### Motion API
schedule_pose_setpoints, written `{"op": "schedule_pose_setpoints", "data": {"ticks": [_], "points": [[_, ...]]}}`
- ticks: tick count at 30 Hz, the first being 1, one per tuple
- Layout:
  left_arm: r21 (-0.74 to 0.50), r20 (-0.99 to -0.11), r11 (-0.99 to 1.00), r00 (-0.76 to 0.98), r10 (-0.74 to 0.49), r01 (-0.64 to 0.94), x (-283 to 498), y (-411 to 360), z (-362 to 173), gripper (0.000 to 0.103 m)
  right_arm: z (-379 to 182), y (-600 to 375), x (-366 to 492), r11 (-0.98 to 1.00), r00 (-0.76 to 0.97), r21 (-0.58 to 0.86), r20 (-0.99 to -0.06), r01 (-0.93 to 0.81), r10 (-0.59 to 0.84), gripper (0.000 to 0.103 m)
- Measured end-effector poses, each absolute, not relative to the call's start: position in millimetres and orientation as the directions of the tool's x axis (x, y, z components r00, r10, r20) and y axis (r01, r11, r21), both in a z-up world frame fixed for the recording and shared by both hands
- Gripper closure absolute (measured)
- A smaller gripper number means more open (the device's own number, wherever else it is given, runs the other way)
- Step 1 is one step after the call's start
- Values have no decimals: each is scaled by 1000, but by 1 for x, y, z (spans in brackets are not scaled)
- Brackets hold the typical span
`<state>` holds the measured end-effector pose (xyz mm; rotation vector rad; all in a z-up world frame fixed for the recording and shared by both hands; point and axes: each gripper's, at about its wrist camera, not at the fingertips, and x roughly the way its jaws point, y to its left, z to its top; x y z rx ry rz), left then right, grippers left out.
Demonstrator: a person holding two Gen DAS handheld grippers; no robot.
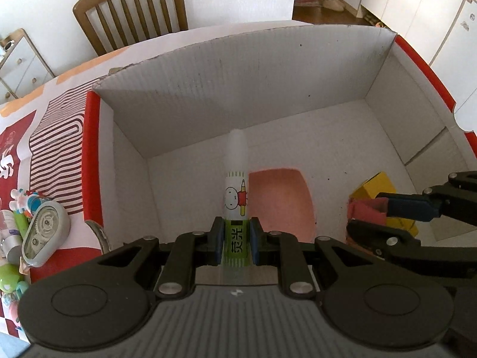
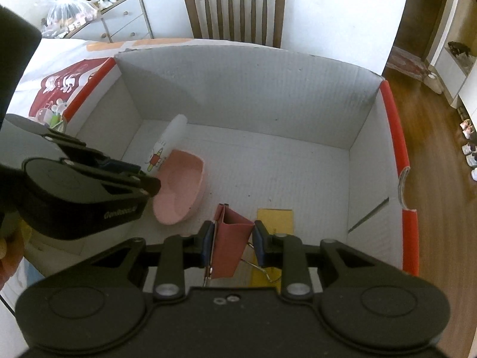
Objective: Organize rigid objects
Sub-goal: 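Open the right tool to drop the clips while the left tool releases the glue stick, then withdraw both tools from the box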
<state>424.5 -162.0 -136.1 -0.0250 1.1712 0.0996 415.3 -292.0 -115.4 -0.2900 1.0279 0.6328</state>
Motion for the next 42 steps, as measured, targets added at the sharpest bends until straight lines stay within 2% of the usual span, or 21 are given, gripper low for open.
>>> {"op": "schedule_pose_setpoints", "data": {"ticks": [16,42], "points": [[-35,-878,996,478,9,-82,405,-162,-114,85,-106,-298,408,802,374,73,-857,-593,355,65],[-128,-750,991,657,-74,-35,329,-148,-44,85,-40,-311,352,819,483,90,-769,-567,419,43]]}}
